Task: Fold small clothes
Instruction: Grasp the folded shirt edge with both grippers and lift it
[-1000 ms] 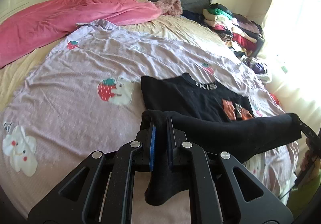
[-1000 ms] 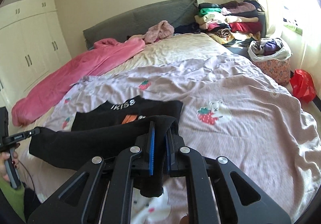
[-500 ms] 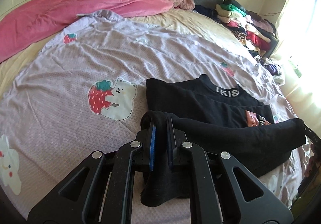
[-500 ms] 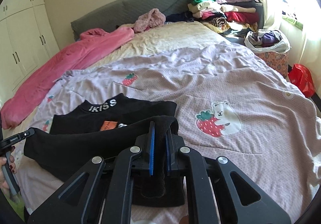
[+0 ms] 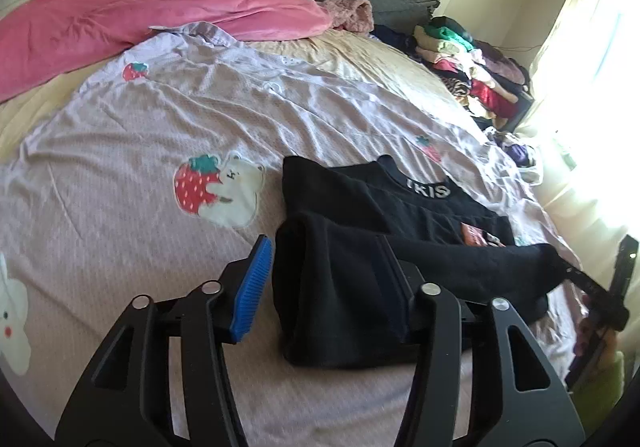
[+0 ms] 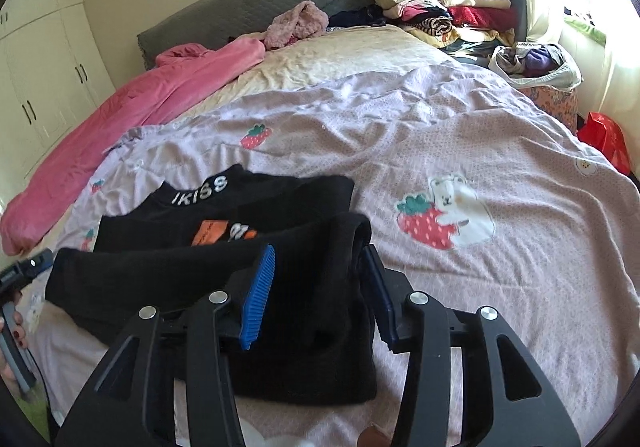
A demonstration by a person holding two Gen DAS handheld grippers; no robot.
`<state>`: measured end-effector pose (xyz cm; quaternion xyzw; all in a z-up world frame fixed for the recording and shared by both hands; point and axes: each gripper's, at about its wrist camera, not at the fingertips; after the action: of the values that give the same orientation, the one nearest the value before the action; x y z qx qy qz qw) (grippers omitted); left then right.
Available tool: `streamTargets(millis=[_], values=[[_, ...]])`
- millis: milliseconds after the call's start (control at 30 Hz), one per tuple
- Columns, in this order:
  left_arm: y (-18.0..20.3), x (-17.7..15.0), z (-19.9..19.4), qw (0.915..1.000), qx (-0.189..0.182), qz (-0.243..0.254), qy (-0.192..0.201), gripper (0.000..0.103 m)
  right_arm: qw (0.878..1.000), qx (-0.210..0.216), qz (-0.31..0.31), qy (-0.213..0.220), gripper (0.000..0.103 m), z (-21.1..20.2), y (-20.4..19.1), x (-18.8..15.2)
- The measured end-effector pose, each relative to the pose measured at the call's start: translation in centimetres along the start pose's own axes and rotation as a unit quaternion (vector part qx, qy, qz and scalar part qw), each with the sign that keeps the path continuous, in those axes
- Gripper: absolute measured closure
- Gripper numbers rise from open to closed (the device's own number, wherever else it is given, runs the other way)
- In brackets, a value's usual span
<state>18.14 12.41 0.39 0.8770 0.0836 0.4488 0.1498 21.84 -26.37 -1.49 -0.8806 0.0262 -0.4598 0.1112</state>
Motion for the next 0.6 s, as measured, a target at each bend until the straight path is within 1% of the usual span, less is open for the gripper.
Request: streamTargets(millis=[67, 200, 233, 267, 433, 467, 500, 533, 567, 600], values=[[0.0, -0.5, -0.3, 1.0000, -0.005, -0.001, -0.006, 0.056, 1.000, -0.001, -0.002, -0.003, 0.054, -0.3, -0.1, -0.4], [-0.1, -2.4, -0.4, 0.9992, -0.021, -0.007, -0.033, 0.053, 1.000, 0.006, -0.002, -0.015, 0.052, -0.3, -0.5, -1.5], [-0.1, -2.7, -0.3, 0.9989, -0.025, -0.007, -0.038, 0.050, 1.000, 0.007, -0.002, -0.019, 0.052, -0.1, -0.6, -1.7], [0.0, -3.0, -0.1, 0.9987, -0.026, -0.006, -0.044, 0.049, 1.000, 0.010, -0.001, -0.021, 0.052, 0.1, -0.7, -2.0], [0.6, -3.4, 0.8, 0.9985, -0.017, 0.005, -0.052, 0.049, 0.999, 0.018, 0.008, -0.029, 0.052, 1.1, -1.0, -2.2], [0.7, -3.4, 1.1, 0.9984, -0.015, 0.007, -0.053, 0.052, 0.999, 0.019, 0.007, -0.029, 0.053, 1.2, -1.0, -2.2], [0.9, -3.4, 1.4, 0.9983, -0.014, 0.010, -0.056, 0.057, 0.999, 0.017, 0.005, -0.028, 0.054, 1.4, -1.1, -2.1], [1.2, -3.4, 1.8, 0.9981, -0.006, 0.017, -0.059, 0.074, 1.000, 0.016, 0.005, -0.027, 0.058, 1.6, -1.1, -2.0], [1.3, -3.4, 2.0, 0.9979, -0.002, 0.022, -0.060, 0.091, 0.999, 0.017, 0.005, -0.027, 0.072, 1.8, -1.1, -1.9], [1.5, -3.3, 2.2, 0.9977, -0.004, 0.026, -0.062, 0.099, 0.999, 0.016, 0.005, -0.027, 0.087, 2.0, -1.1, -1.8]])
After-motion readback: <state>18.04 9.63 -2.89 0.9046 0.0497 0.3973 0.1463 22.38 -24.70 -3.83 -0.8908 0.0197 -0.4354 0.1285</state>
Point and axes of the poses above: each gripper's, at about its wrist camera, not at the fingertips, and z roughly the way its jaws point, y to its right, x to its top, and after that the axes turned 9 degrees about y, right-handed
